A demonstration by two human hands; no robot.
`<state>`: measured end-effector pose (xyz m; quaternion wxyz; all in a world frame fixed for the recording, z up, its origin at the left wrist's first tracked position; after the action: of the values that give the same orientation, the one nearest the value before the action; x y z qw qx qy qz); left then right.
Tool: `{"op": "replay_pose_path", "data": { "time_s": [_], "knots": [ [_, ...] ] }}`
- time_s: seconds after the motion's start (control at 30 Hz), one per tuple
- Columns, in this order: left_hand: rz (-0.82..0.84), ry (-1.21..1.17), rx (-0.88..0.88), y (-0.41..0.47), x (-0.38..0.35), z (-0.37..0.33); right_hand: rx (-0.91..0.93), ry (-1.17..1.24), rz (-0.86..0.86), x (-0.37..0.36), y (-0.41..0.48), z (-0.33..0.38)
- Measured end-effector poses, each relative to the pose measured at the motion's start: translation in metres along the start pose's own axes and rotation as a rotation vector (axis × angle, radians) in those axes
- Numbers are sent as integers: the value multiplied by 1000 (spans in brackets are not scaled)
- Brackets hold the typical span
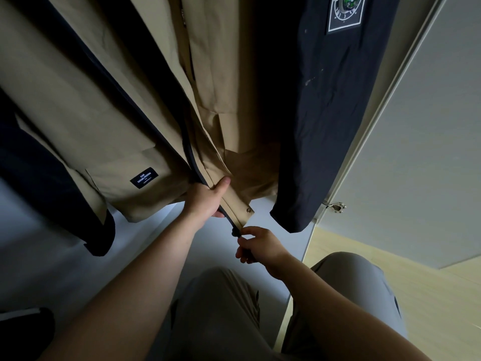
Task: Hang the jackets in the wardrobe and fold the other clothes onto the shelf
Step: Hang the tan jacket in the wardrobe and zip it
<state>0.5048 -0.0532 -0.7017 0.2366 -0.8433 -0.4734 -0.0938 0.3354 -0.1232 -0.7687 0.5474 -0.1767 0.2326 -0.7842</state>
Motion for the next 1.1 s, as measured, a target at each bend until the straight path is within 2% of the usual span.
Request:
{"op": "replay_pose_path", "data": {
  "time_s": [0.07, 0.2, 0.23, 0.3, 0.4, 0.5, 0.6, 0.73, 0.93, 1.1],
  "knots": [
    [147, 2, -10, -4, 1, 2, -15, 8, -18, -1, 0, 0],
    [465, 355, 43, -7, 17, 28, -43, 37, -145, 1, 2, 0],
    [481, 361, 72, -4, 23, 38, -49, 30, -170, 2, 3, 1],
    [387, 342, 141, -1, 34, 55, -64, 13, -202, 3, 4, 2],
    [227, 112, 335, 1, 40, 77, -84, 2, -217, 4, 3, 3],
    [195, -410, 512, 1, 29, 84, -100, -12, -218, 3, 2, 2],
    [179, -827, 560, 0, 20, 84, -94, -6, -198, 3, 0, 1],
    [267, -829, 540, -7, 10, 90, -67, -12, -145, 5, 0, -2],
    [405, -971, 466, -25, -1, 97, 17, -81, -207, 6, 1, -8],
    [443, -873, 419, -48, -6, 97, 3, -24, -179, 1, 2, -14]
  ]
}}
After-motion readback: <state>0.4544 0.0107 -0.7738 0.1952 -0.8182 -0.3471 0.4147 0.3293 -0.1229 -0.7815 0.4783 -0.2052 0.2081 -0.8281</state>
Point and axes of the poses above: each hand's wrist, its own y-axis towards the middle knuckle, its own x-axis out of the back of the hand, z = x × y, the point moved 4 cm from there along y, towards the middle knuckle, and after that the axes turned 3 degrees about z, right-handed, at the moved point
